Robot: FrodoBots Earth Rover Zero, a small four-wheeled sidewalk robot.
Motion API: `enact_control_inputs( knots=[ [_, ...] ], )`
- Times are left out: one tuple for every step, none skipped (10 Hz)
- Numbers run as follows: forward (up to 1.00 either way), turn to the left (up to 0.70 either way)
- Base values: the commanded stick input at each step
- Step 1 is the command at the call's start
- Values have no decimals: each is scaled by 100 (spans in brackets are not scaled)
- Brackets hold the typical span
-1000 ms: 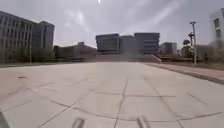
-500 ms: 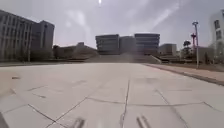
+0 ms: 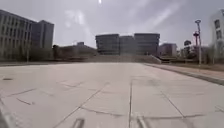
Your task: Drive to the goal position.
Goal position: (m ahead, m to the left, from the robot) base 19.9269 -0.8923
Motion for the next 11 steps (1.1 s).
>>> enact_control_inputs(
  knots=[
    [70,0],
    [70,0],
    [70,0],
    [70,0],
    [70,0],
    [70,0],
    [70,0],
    [70,0],
    [70,0],
    [70,0],
    [70,0]
  ],
)
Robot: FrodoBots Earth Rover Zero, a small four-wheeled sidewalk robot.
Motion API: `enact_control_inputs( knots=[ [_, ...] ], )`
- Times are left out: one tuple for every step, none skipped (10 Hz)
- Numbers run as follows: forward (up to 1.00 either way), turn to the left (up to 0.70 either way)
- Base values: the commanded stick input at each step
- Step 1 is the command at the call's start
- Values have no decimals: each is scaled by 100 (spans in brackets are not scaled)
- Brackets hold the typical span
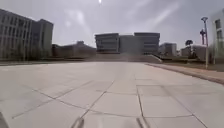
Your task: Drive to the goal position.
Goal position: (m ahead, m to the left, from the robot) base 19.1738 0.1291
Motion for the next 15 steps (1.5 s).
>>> enact_control_inputs(
  knots=[
    [70,0],
    [70,0],
    [70,0],
    [70,0],
    [70,0],
    [70,0],
    [70,0],
    [70,0],
    [70,0],
    [70,0],
    [70,0],
    [70,0],
    [70,0],
    [70,0],
    [70,0]
  ],
)
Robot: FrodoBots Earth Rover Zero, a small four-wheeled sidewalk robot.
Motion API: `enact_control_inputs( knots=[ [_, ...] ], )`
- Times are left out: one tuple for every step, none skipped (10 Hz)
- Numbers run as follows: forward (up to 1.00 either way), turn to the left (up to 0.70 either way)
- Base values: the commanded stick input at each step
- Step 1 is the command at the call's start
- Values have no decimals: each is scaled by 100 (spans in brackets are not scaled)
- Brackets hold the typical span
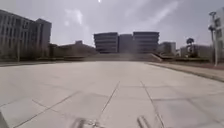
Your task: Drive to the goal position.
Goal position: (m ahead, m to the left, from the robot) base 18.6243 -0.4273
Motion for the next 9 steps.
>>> enact_control_inputs(
  knots=[
    [70,0],
    [70,0],
    [70,0],
    [70,0],
    [70,0],
    [70,0],
    [70,0],
    [70,0],
    [70,0]
  ],
)
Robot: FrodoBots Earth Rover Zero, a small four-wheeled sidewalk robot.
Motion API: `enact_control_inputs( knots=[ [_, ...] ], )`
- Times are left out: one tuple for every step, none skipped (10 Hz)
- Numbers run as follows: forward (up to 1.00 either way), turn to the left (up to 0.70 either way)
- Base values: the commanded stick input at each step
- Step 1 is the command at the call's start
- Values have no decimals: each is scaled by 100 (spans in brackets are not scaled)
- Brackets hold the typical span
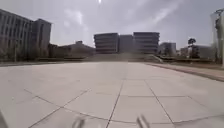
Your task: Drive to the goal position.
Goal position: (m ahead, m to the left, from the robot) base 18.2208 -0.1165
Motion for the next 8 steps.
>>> enact_control_inputs(
  knots=[
    [70,0],
    [70,0],
    [70,0],
    [70,0],
    [70,0],
    [70,0],
    [70,0],
    [70,0]
  ],
)
